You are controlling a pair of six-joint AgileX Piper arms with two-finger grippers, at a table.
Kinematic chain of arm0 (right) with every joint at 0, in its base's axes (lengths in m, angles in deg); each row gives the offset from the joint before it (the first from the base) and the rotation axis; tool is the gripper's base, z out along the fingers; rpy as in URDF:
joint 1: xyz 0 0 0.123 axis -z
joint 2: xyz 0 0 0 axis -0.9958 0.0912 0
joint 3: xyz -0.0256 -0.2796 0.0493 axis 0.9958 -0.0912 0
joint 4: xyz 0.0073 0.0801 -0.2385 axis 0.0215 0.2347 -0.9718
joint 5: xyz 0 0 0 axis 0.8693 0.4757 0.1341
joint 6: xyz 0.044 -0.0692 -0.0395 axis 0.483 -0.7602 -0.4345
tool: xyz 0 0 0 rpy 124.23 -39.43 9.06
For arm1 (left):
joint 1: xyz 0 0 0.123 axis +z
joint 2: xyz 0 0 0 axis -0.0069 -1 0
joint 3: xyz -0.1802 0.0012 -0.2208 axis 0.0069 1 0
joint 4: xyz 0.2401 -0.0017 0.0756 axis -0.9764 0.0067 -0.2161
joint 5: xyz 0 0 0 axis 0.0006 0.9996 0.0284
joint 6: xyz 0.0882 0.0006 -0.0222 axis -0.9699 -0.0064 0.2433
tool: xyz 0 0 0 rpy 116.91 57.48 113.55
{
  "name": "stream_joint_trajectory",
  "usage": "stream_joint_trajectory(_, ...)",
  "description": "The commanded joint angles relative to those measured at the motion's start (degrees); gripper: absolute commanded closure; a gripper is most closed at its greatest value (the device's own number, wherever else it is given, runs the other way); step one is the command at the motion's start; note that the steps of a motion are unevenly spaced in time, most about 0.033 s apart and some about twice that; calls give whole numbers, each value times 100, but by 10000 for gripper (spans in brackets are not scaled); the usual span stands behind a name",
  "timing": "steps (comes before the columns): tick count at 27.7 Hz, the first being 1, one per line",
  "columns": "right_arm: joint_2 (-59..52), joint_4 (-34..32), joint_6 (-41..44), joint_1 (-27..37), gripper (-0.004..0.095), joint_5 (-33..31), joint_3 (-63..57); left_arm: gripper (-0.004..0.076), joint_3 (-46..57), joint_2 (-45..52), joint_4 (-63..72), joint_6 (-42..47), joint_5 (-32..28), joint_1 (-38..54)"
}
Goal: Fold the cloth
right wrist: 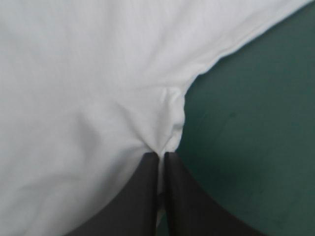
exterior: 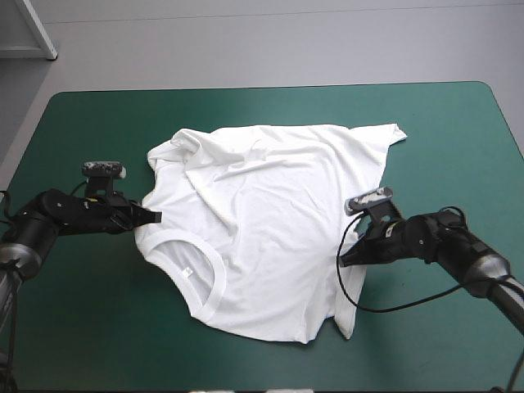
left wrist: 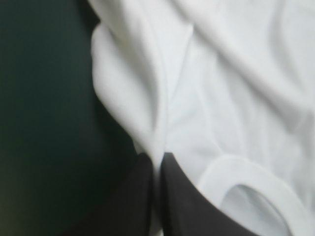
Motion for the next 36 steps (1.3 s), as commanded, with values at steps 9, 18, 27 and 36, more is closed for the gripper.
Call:
stream_joint_trajectory(9, -1270, -1189, 330, 19, 920, -483, 3233, 705, -3373, 1256, 152, 696, 613, -16)
stream_joint_trajectory(18, -1270, -1724, 284, 19, 925, -904, 5392, 705, -5975, 1245, -234, 984, 977, -16)
stream_joint_trajectory(27, -1270, -1754, 46, 19, 925, -1341, 7266, 705, -8039, 1231, -1198, 1335, 1092, -16)
stream_joint_trajectory(36, -1402, -1438, 11, 19, 925, -1727, 8274, 705, -9013, 1249, -1177, 1335, 1092, -16)
